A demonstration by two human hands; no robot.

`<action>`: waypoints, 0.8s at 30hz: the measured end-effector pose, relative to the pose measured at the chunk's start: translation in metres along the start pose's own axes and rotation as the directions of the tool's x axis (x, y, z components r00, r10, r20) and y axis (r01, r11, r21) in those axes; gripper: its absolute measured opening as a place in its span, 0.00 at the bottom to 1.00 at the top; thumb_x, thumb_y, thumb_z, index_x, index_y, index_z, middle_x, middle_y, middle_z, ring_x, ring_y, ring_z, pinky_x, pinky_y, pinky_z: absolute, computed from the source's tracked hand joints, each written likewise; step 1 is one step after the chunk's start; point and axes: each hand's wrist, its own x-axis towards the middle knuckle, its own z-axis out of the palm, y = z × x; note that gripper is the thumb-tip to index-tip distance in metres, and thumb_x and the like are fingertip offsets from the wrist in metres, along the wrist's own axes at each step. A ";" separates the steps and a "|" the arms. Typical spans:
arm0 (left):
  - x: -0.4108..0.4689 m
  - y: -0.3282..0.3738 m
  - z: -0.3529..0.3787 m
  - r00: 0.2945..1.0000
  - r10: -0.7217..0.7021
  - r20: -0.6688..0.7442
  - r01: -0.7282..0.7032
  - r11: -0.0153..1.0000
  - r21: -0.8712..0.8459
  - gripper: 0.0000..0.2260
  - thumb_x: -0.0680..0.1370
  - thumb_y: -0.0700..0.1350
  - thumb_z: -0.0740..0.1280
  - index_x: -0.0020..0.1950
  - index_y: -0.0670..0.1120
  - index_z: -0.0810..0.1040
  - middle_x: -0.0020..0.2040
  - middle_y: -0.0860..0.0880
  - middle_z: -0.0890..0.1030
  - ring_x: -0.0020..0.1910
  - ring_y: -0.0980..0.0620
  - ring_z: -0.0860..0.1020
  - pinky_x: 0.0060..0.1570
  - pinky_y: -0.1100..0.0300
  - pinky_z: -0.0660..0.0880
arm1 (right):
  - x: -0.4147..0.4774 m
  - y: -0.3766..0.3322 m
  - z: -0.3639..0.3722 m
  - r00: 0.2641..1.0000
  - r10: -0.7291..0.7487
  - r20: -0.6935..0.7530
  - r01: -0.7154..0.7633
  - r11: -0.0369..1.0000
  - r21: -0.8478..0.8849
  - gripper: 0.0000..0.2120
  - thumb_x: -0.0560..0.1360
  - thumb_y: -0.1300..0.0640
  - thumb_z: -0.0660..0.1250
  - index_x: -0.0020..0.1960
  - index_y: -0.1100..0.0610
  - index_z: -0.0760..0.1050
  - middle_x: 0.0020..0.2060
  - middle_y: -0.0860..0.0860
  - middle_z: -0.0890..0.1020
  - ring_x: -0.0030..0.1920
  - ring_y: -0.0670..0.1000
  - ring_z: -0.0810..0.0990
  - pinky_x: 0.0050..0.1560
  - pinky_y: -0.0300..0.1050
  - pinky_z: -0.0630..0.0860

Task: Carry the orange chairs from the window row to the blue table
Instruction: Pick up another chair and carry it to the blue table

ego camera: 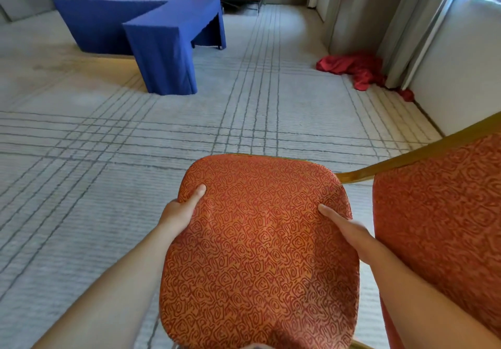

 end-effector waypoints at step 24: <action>0.483 0.319 0.016 0.993 0.100 0.060 -0.104 0.992 0.072 0.40 0.69 0.72 0.63 0.63 0.39 0.76 0.61 0.37 0.78 0.60 0.40 0.76 0.57 0.54 0.70 | 0.367 -0.357 0.127 0.996 -0.010 -0.087 0.018 0.996 0.087 0.54 0.47 0.26 0.75 0.65 0.56 0.77 0.56 0.55 0.83 0.55 0.56 0.81 0.63 0.53 0.76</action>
